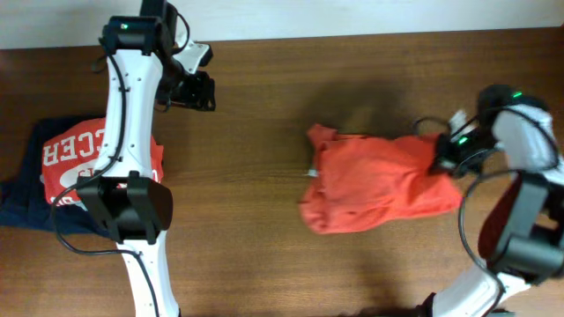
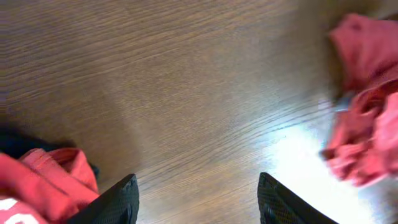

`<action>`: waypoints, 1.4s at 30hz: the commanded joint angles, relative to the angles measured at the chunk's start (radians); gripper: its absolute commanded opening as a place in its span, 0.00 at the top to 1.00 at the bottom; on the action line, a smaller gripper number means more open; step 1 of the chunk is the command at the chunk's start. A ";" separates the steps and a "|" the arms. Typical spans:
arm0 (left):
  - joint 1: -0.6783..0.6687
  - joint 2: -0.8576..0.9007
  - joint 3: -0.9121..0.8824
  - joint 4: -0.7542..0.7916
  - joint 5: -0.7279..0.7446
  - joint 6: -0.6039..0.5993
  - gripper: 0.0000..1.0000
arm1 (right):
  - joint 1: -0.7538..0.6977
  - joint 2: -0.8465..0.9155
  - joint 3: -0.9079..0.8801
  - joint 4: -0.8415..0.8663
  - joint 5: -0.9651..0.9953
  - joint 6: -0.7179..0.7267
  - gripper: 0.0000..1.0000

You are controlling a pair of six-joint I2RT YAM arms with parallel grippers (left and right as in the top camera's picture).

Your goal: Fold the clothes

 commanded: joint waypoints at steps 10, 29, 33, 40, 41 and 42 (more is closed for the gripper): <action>0.020 -0.023 0.044 -0.039 -0.002 -0.013 0.39 | 0.377 -0.035 0.079 0.032 0.167 0.170 0.96; 0.013 -0.023 0.044 -0.009 0.155 -0.011 0.39 | 0.618 -0.122 0.019 0.137 0.121 0.200 0.28; -0.024 -0.023 0.044 0.055 0.264 0.033 0.39 | 0.556 -0.211 0.019 0.146 0.012 0.121 0.20; -0.213 -0.023 0.044 0.135 0.262 0.139 0.40 | 0.382 -0.171 0.002 0.074 0.010 0.181 0.67; -0.230 -0.023 0.044 0.144 0.256 0.146 0.40 | 0.373 -0.164 -0.003 0.069 0.004 0.181 0.72; -0.264 -0.021 0.043 0.162 0.232 0.146 0.40 | 0.358 -0.150 -0.016 0.061 -0.002 0.181 0.74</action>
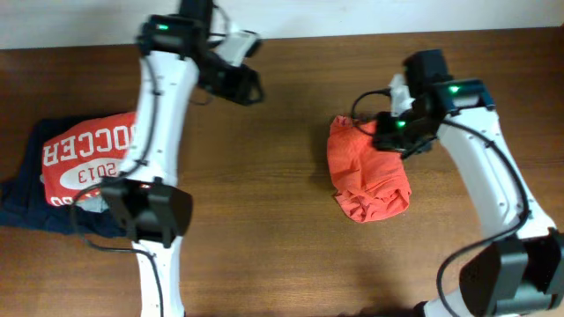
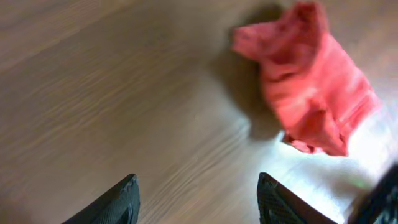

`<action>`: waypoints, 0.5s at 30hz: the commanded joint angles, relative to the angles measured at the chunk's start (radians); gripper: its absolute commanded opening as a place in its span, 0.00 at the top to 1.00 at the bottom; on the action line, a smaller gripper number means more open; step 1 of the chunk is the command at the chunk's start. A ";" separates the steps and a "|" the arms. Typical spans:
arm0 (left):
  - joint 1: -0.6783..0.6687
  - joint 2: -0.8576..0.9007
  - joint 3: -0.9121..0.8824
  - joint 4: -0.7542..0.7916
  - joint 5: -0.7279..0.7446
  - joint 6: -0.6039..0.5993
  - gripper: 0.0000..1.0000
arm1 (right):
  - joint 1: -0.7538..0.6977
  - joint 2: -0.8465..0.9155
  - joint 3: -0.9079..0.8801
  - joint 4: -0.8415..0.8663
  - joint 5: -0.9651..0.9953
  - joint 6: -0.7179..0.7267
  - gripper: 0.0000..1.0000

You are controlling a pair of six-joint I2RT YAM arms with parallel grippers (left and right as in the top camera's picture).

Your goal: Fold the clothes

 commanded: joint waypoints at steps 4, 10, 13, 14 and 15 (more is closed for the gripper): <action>-0.179 0.010 0.018 0.065 -0.044 0.101 0.48 | -0.061 0.086 -0.136 0.026 -0.071 0.018 0.77; -0.243 0.120 0.018 0.065 -0.032 0.187 0.50 | -0.088 0.092 -0.342 0.216 -0.028 0.079 0.77; -0.248 0.171 0.018 0.061 0.068 0.208 0.50 | -0.111 0.097 -0.455 0.277 0.008 0.116 0.82; -0.248 0.185 0.018 0.054 0.121 0.220 0.50 | -0.119 0.098 -0.480 0.283 -0.005 0.116 0.87; -0.250 0.190 0.018 0.048 0.156 0.227 0.50 | -0.120 0.098 -0.489 0.285 -0.009 0.116 0.88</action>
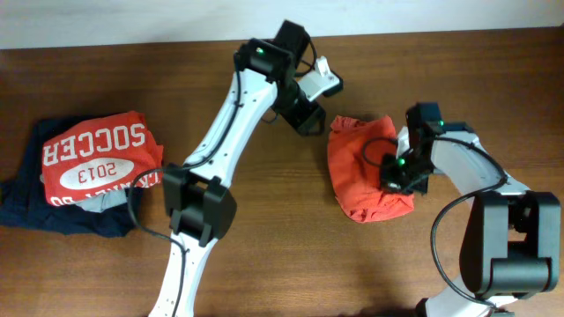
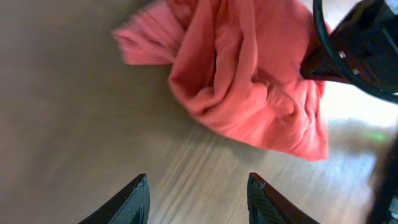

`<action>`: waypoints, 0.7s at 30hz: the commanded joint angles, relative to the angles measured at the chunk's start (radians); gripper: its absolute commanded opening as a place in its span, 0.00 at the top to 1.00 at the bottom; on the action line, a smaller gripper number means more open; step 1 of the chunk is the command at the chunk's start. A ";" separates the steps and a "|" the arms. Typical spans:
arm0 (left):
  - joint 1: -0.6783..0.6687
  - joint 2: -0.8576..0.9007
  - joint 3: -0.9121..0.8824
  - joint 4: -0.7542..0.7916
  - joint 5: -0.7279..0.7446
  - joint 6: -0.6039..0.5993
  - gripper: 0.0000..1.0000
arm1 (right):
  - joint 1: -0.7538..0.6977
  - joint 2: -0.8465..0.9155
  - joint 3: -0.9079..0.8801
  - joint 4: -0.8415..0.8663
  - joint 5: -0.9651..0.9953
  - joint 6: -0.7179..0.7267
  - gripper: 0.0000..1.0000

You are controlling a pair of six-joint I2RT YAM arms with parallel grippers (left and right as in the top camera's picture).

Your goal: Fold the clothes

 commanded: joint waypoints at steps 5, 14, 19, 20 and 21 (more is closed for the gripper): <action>-0.027 0.048 0.010 -0.024 0.245 0.123 0.49 | -0.029 0.004 -0.064 0.014 -0.007 0.027 0.88; -0.106 0.097 0.010 0.027 0.187 0.162 0.48 | -0.029 0.003 -0.053 0.028 -0.090 0.020 0.88; -0.117 0.190 0.010 0.116 0.107 0.130 0.56 | -0.029 0.002 -0.049 0.018 -0.115 0.019 0.88; -0.116 0.221 0.010 0.156 0.062 0.073 0.59 | -0.029 0.000 -0.049 0.005 -0.115 0.012 0.88; -0.113 0.245 0.010 0.185 0.025 0.036 0.61 | -0.029 -0.005 -0.049 -0.006 -0.114 -0.005 0.89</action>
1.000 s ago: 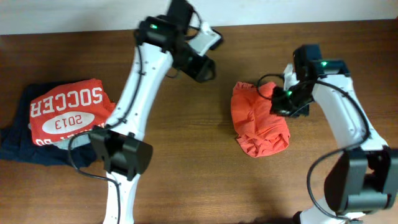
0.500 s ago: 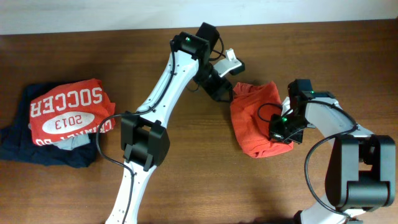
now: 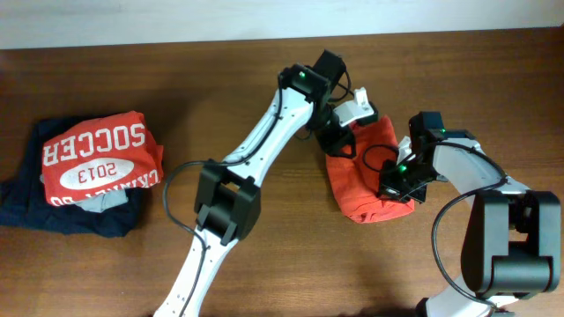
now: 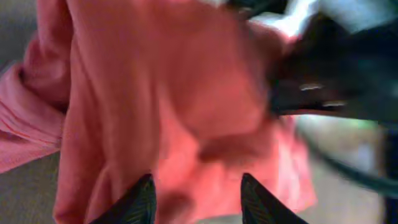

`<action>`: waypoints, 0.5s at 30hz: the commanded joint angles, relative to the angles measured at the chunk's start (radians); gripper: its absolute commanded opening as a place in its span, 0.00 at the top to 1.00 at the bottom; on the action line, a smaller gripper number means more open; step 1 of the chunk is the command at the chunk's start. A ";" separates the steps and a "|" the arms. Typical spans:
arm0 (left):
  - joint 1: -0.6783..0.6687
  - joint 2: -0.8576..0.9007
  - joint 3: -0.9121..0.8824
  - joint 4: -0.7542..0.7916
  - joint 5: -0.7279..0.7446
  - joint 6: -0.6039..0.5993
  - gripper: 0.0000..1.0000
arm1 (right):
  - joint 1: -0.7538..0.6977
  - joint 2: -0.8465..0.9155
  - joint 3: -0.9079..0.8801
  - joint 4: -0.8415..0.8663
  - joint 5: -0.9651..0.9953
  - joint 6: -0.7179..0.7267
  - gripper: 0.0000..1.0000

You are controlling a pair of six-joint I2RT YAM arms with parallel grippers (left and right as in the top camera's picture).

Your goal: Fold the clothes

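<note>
A crumpled orange garment (image 3: 363, 180) lies bunched on the wooden table right of centre. My left gripper (image 3: 339, 141) hangs over its upper left part, reached far across from the left side. In the left wrist view the orange cloth (image 4: 174, 106) fills the frame and the left gripper (image 4: 199, 202) is open, the cloth showing between its fingertips (image 4: 140, 199). My right gripper (image 3: 394, 183) sits at the garment's right edge, on or in the cloth; its jaws are hidden. The right arm's black body (image 4: 336, 81) shows blurred at the right.
A folded pile sits at the far left: a red soccer shirt (image 3: 97, 158) on top of a navy garment (image 3: 35, 207). The table's far edge (image 3: 176, 42) runs along the top below a white wall. The left arm's links (image 3: 264, 132) cross the table's middle.
My left gripper has moved from beside the garment's upper left corner to directly over the cloth, still open. The orange bundle and the right gripper have barely shifted.
The orange garment lay spread at the right with my right gripper at its right end, and my left gripper was open near the folded pile. Then the garment sat bunched near centre with the right gripper on it. The left gripper came across and now hovers over it.
</note>
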 commanded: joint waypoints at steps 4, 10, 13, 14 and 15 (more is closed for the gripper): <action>0.031 0.142 0.010 0.140 -0.273 -0.229 0.71 | -0.010 -0.017 0.000 -0.053 -0.008 -0.065 0.90; 0.168 0.137 0.224 0.059 -0.276 -0.274 0.70 | -0.021 -0.019 0.000 -0.129 0.005 -0.067 0.90; 0.216 0.135 0.391 -0.026 -0.270 -0.296 0.54 | -0.021 -0.040 0.000 -0.144 0.001 -0.097 0.90; 0.233 0.133 0.467 -0.067 -0.246 -0.295 0.48 | -0.021 -0.061 0.000 -0.144 -0.006 -0.103 0.90; 0.244 0.133 0.523 -0.100 -0.229 -0.295 0.47 | -0.021 -0.082 0.000 -0.137 -0.039 -0.136 0.90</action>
